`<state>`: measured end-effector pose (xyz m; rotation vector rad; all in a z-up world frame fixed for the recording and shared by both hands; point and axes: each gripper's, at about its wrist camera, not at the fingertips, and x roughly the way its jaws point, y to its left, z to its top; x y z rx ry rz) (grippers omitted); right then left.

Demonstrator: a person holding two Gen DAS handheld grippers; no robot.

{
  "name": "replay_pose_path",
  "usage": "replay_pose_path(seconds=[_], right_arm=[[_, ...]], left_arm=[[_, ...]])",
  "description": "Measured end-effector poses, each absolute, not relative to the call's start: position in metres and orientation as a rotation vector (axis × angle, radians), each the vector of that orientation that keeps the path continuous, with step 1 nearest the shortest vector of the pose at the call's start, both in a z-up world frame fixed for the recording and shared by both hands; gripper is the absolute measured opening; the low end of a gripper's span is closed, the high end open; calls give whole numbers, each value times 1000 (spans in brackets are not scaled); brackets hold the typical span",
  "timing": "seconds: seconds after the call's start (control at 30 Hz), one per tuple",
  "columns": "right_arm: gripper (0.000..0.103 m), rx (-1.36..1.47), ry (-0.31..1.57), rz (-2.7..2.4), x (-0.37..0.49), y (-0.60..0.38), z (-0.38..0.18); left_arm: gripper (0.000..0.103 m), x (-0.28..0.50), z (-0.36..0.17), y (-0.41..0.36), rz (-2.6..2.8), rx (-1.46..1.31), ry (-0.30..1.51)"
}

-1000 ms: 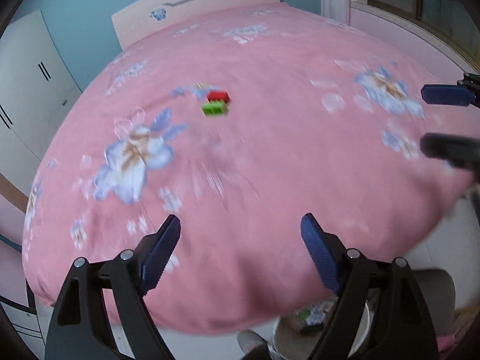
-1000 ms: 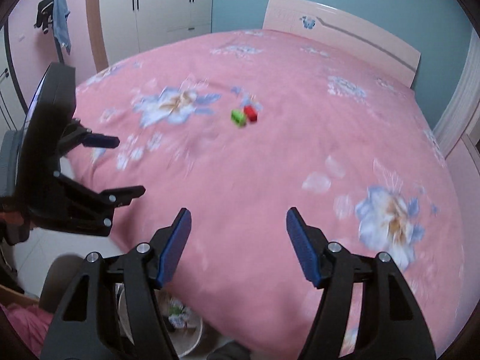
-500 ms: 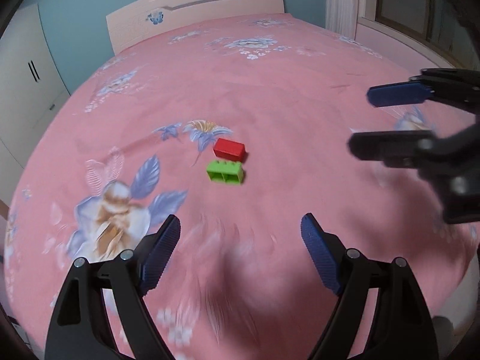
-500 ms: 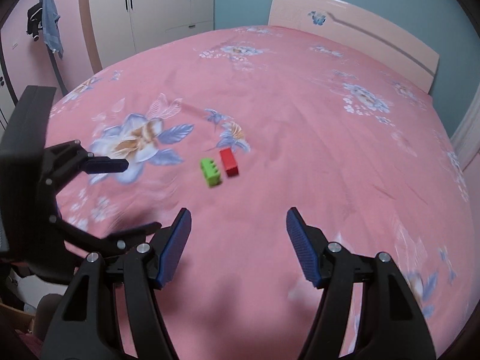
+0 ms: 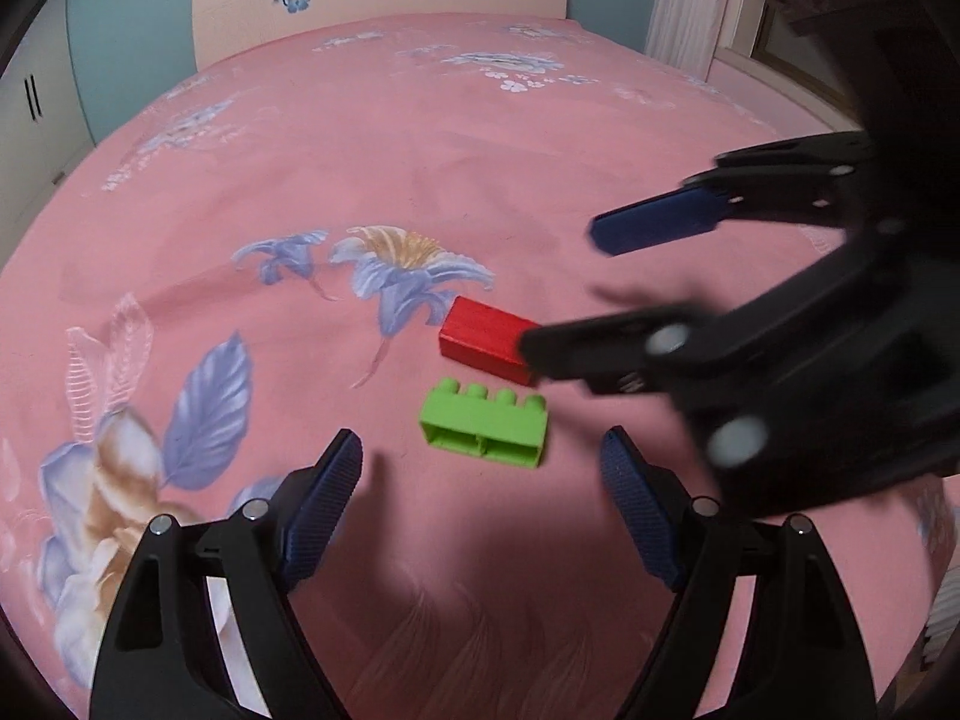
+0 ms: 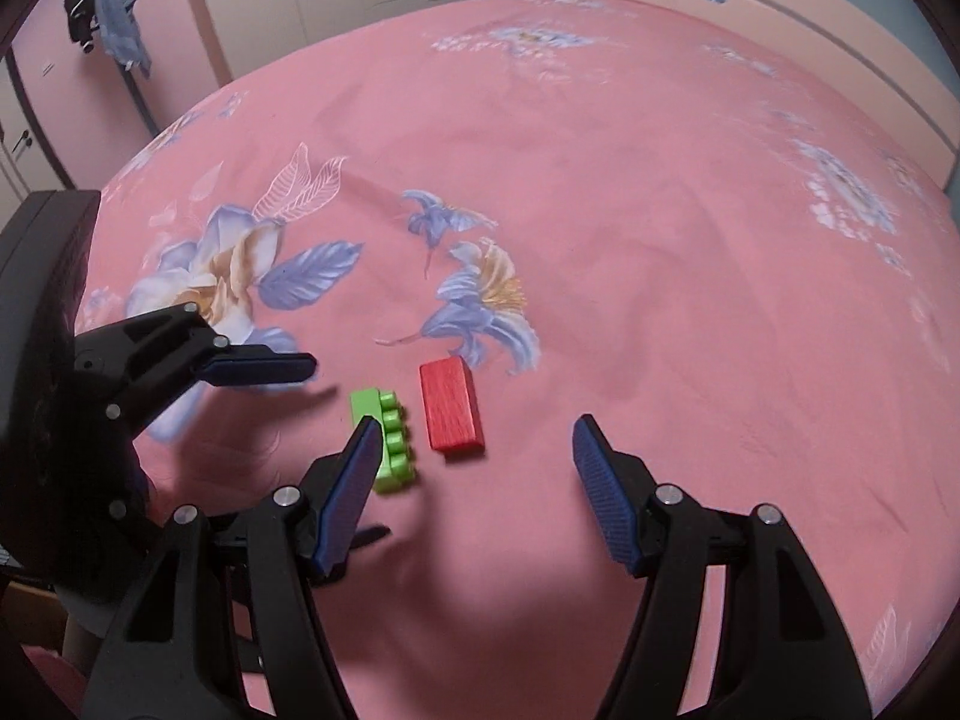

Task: Collect trash
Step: 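Grasp the green lego brick with left tool while right tool grasps the red brick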

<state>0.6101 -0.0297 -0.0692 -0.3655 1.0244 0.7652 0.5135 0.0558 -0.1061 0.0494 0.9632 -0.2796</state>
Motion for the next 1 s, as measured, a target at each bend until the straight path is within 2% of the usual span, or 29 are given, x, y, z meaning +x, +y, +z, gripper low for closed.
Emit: replay_pose_path(seconds=[0.13,0.2,0.33,0.4,0.53,0.67,0.77,1.0], right_arm=[[63,-385,1040,777,619,-18,-82],[56,-391,1053,781,622,-13,-88],[49,-394,1066,774,627,-8,-96],[43,-397,1081,773,629,-5,-100],[40,-390,1099,750,631,-2,-109],[30,-354,1110,738,635,-6,-110],[22,-313,1127,718,640,-9,-111],[21,-305,1120,692,635,-13,-112]], left_arm=[[80,521,-111,54,-293,50,960],[74,525,-114,53,-304,50,963],[65,533,-119,51,-319,28,976],[62,534,-119,50,-323,18,973],[56,537,-121,49,-330,5,980],[46,541,-123,48,-321,-4,988],[45,538,-125,50,-316,-4,986],[45,524,-125,53,-300,21,988]])
